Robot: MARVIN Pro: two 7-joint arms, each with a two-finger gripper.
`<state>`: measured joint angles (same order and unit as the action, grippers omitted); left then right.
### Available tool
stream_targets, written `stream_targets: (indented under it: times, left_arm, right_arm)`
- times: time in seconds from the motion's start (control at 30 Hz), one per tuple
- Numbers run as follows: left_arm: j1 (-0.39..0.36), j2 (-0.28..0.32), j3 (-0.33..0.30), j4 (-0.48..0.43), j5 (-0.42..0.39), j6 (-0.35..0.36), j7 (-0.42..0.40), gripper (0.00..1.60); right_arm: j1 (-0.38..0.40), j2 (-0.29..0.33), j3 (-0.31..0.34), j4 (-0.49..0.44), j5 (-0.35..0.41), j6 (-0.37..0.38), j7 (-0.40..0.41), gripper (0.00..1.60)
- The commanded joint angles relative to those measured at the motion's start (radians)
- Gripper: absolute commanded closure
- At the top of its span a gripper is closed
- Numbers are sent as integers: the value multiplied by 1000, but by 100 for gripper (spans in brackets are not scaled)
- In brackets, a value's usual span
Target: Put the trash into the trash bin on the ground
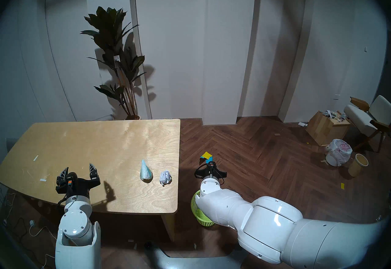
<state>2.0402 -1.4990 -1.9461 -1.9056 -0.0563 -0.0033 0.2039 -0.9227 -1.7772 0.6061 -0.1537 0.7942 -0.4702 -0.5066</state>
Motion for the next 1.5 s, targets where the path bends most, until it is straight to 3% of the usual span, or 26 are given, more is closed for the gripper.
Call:
stream_targets:
  times: [0.0, 0.03, 0.2, 0.37, 0.4, 0.47, 0.5, 0.97, 1.23, 1.4, 1.47]
  left_arm:
    - [-2, 0, -1, -24, -1, -6, 0, 0]
    - [-2, 0, -1, -24, -1, -6, 0, 0]
    - [-2, 0, -1, -25, -1, -6, 0, 0]
    - [-2, 0, -1, -25, -1, -6, 0, 0]
    - [-2, 0, -1, -25, -1, -6, 0, 0]
    - [-2, -1, -1, -25, -1, -6, 0, 0]
    - [-2, -1, -1, -25, -1, -6, -1, 0]
    - [-2, -1, -1, -26, -1, -6, -1, 0]
    - [-2, -1, -2, -25, -1, -6, -1, 0]
    - [-2, -1, -2, -25, 0, -6, -1, 0]
    - [-3, -1, -2, -25, 0, -6, -1, 0]
  right_arm:
    - [13, -22, -2, 2, -3, -25, 9, 84]
    - [12, -23, -1, 4, -3, -30, 8, 71]
    - [5, -19, 7, 11, 4, -53, 7, 83]
    - [-5, -11, 15, 19, 6, -79, 6, 82]
    - [-7, -9, 17, 21, 7, -82, 6, 59]
    - [-10, -6, 20, 23, 8, -87, 8, 35]
    - [-10, -6, 22, 26, 10, -87, 5, 1]
    - [-18, -4, 33, 31, 9, -116, -16, 0]
    - [-9, -7, 63, 25, 37, -56, 0, 0]
    - [-19, -6, 55, 11, 30, -100, 11, 0]
    - [-18, 3, 40, -1, 14, -168, 7, 0]
